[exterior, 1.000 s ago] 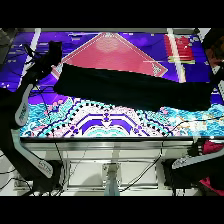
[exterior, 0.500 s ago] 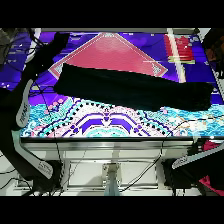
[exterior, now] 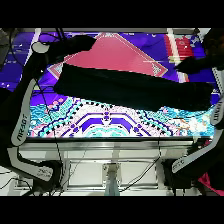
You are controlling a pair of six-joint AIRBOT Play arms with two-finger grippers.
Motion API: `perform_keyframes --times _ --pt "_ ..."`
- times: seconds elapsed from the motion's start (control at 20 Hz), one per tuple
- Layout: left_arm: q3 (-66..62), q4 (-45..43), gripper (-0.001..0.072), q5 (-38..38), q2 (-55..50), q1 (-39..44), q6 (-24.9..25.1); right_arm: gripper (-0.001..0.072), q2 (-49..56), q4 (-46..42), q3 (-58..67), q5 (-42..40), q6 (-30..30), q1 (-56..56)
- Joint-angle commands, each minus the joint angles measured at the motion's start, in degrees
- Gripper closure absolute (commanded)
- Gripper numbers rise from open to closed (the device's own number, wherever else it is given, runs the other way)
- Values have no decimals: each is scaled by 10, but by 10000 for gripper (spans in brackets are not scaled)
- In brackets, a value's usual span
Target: Fold the clothes and pants, and hang the long-sleeved shirts on hangers.
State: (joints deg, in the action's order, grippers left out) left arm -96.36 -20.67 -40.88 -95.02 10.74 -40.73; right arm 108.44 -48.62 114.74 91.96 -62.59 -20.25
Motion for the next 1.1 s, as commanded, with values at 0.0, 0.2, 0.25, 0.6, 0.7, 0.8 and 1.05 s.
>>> perform_keyframes --times 0.0,0.2,0.25,0.6,0.7,0.8,1.05 --pt "0 -47 698 -2 6 20 -11 246 0 -129 1 -34 112 104" --pt "0 -47 698 -7 6 20 -13 211 10 -188 0 -66 247 176" --pt "0 -47 698 -7 6 20 -13 202 15 -194 -3 -57 247 184" --pt "0 -47 697 -9 6 20 -13 202 19 -249 -91 -58 296 227" --pt "0 -47 698 -9 6 20 -13 202 19 -274 -92 -91 306 227" --pt "0 -47 697 -9 6 20 -13 202 19 -304 -92 -145 308 227" --pt "0 -47 698 -9 6 20 -13 204 25 -302 -92 -142 305 231"
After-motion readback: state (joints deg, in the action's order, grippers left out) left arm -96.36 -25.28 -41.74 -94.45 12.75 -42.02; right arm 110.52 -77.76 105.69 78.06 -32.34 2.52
